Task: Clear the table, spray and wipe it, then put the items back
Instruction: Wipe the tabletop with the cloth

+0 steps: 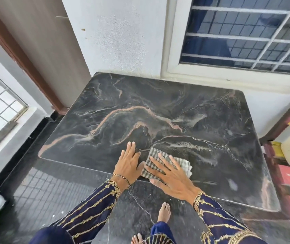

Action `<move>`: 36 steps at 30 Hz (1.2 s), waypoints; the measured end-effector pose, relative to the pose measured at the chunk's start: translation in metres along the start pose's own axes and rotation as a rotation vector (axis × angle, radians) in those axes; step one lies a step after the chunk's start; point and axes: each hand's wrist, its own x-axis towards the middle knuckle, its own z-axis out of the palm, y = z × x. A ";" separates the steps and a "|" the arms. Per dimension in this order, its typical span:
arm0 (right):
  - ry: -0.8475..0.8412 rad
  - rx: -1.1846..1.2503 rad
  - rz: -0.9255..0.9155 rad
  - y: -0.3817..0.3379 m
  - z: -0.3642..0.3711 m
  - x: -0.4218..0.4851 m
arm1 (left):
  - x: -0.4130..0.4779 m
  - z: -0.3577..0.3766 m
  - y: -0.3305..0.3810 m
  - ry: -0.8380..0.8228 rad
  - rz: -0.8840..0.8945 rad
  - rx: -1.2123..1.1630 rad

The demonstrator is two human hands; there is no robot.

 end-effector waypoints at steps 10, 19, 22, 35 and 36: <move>-0.047 0.064 0.026 0.024 -0.008 -0.050 | 0.004 0.007 0.024 -0.086 0.074 0.005; -0.171 0.117 0.039 0.109 -0.036 -0.004 | 0.046 0.025 0.048 -0.143 0.086 -0.099; -0.234 0.138 0.023 0.149 -0.048 0.027 | 0.083 0.019 0.061 -0.146 0.086 -0.108; -0.261 0.042 -0.045 0.318 -0.090 0.168 | 0.304 -0.033 0.118 -0.400 -0.202 0.392; -0.259 0.048 -0.038 0.331 -0.091 0.181 | 0.316 -0.033 0.121 -0.425 -0.233 0.401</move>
